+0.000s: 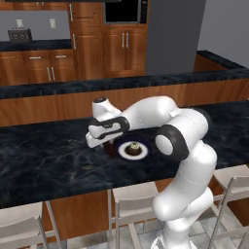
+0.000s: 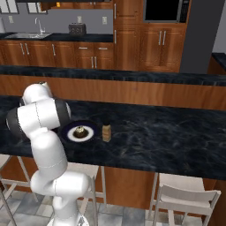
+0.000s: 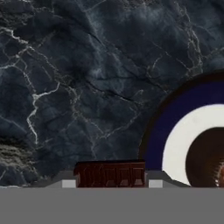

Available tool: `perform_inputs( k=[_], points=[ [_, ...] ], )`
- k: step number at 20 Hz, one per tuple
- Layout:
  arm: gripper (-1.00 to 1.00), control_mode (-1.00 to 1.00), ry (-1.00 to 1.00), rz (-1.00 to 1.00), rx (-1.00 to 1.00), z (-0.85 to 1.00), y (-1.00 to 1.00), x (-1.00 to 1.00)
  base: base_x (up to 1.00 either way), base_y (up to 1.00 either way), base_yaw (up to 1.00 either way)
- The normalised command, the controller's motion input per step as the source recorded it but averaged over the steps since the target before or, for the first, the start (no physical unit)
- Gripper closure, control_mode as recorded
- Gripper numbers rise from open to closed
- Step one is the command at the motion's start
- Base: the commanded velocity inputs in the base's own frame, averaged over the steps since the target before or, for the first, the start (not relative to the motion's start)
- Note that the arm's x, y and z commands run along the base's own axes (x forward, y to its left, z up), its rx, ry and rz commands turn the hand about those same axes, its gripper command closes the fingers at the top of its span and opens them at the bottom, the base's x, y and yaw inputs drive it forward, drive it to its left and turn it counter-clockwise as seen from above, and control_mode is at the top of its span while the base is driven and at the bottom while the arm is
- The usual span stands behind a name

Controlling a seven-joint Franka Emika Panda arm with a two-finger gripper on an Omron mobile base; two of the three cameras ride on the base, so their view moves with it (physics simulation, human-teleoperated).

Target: Take the cinnamon bottle from the cabinet and place it on the dining table, next to the plate with the cupcake. Then take the chocolate from the dining counter and place it on the cupcake plate.

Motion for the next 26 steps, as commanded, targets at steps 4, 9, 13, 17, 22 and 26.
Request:
perform_inputs(
  k=[4, 9, 13, 17, 22, 26],
  points=[
    [1.0, -1.0, -0.08, 0.0, 0.02, -0.11, -0.22, 0.32, 0.0, 0.0, 0.0],
    [1.0, -1.0, -0.15, 0.0, 0.03, -0.12, -0.19, 0.32, 0.0, 0.0, 0.0],
    [1.0, -1.0, -0.16, 0.01, 0.02, -0.08, -0.21, 0.2, 0.0, 0.0, 0.0],
    [1.0, -1.0, -0.19, 0.01, 0.03, -0.14, -0.16, 0.06, 0.0, 0.0, 0.0],
    [1.0, -1.0, -0.14, 0.0, 0.05, -0.09, -0.17, 0.0, 0.0, 0.0, 0.0],
    [1.0, -1.0, -0.1, 0.0, 0.05, -0.09, -0.2, 0.03, 0.0, 0.0, 0.0]
  ],
)
